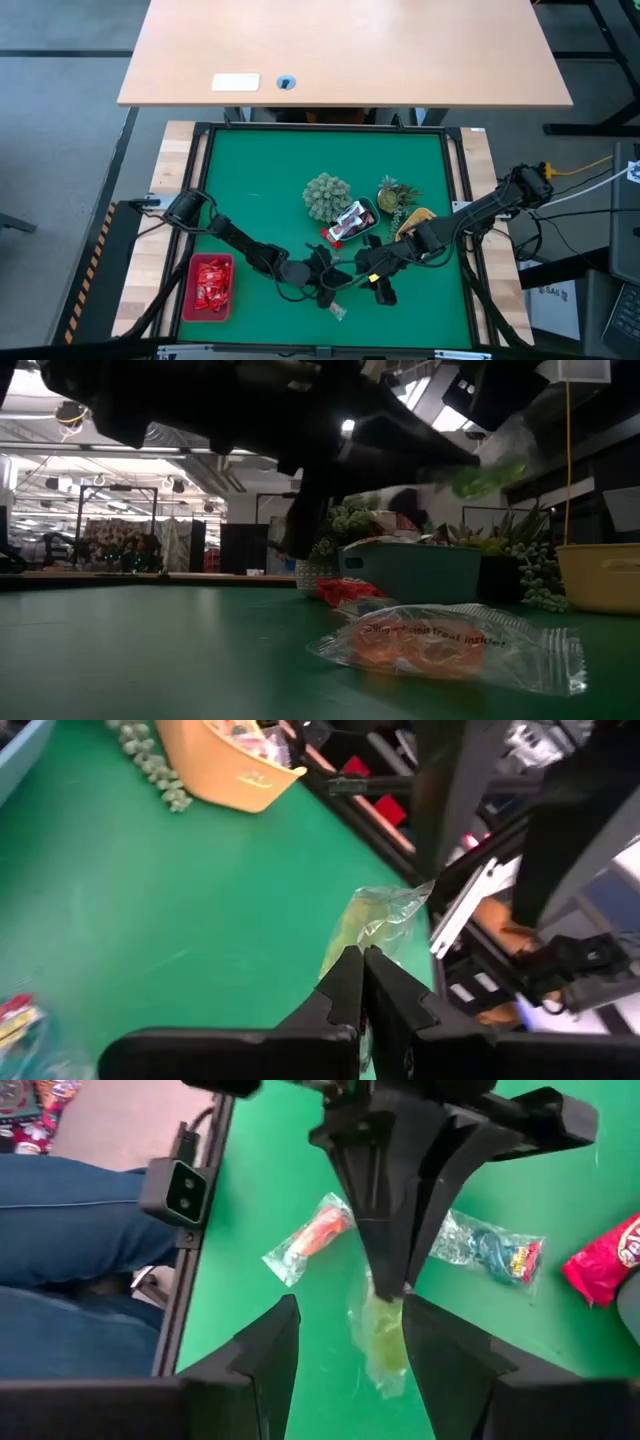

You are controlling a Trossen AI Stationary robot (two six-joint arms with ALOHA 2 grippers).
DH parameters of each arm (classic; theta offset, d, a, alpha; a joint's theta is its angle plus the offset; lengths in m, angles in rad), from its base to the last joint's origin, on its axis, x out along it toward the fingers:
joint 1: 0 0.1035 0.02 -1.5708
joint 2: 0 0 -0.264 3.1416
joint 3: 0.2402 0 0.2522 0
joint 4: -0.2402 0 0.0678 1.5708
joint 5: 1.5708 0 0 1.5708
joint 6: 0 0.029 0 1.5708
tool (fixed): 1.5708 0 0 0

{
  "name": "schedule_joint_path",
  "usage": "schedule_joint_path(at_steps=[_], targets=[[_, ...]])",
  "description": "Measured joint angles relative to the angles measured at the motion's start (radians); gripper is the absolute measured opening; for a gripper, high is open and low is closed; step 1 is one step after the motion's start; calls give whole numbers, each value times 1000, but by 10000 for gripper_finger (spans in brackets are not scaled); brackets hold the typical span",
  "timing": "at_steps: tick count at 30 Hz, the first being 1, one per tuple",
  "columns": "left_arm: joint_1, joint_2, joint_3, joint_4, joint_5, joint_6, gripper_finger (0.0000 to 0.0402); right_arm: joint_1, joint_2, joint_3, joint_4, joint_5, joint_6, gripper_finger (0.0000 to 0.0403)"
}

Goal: Organize candy in baskets
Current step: Put the green gummy into the yellow bin

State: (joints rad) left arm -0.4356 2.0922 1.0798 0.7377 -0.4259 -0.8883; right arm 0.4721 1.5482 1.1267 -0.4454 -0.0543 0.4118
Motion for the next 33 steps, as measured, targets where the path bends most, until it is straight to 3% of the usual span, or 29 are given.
schedule_joint_path(at_steps=[17, 30, 33], targets=[[10, 0, 0, 43, 29, 0, 2, 0, 43, -1, -97, 15, -54, 172], [10, 0, 0, 43, 9, 1, 2, -1, 46, 0, -105, 8, -54, 18], [10, 0, 0, 43, 9, 33, 2, -1, 46, 0, -105, 8, -54, 7]])
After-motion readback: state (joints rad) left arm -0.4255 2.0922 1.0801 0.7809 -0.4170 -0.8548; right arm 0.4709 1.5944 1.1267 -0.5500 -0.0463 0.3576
